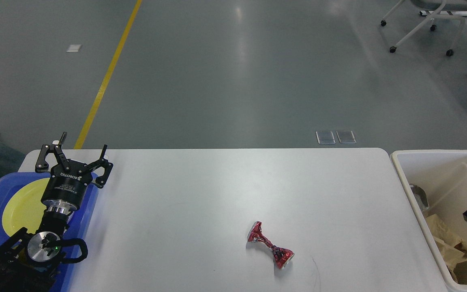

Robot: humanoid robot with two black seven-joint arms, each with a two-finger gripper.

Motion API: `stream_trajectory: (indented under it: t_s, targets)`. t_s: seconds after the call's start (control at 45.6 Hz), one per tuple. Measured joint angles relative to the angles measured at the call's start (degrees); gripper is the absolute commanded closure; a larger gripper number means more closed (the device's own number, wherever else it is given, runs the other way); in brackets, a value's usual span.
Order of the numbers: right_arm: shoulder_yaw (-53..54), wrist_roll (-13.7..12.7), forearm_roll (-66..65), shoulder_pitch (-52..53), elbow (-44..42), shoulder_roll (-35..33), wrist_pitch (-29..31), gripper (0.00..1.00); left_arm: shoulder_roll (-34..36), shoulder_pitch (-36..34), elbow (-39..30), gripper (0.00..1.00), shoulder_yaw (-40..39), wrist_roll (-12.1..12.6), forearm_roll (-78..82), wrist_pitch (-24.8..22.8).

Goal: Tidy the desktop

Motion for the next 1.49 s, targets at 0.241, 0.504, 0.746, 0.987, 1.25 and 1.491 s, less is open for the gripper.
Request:
stream_trajectory:
  t_s: [0.241, 0.504, 0.746, 0.987, 1.25, 1.491]
  targets:
    - [1.0, -0.2, 0.5, -12.3, -10.3, 10.2, -14.0, 1.00, 0.0, 0.0, 0.0, 0.04, 0.0, 0.0, 0.0, 0.0]
    - [1.7, -0.2, 0.7, -15.9, -10.7, 12.3, -17.0, 1.00, 0.0, 0.0, 0.0, 0.04, 0.0, 0.0, 0.0, 0.0]
    - [2.3, 0.0, 0.8, -16.1, -10.5, 12.1, -17.8, 0.00, 0.0, 0.0, 0.0, 0.04, 0.0, 0.0, 0.0, 0.0]
    - [2.1, 0.1, 0.8, -15.6, -10.1, 12.3, -20.4, 0.00, 0.0, 0.0, 0.0, 0.04, 0.0, 0.0, 0.0, 0.0]
    - [2.1, 0.0, 0.4, -15.3, -9.9, 12.4, -20.6, 0.00, 0.0, 0.0, 0.0, 0.04, 0.0, 0.0, 0.0, 0.0]
    - [1.7, 0.1, -1.0, -11.1, -7.0, 10.9, -19.8, 0.00, 0.0, 0.0, 0.0, 0.04, 0.0, 0.0, 0.0, 0.0]
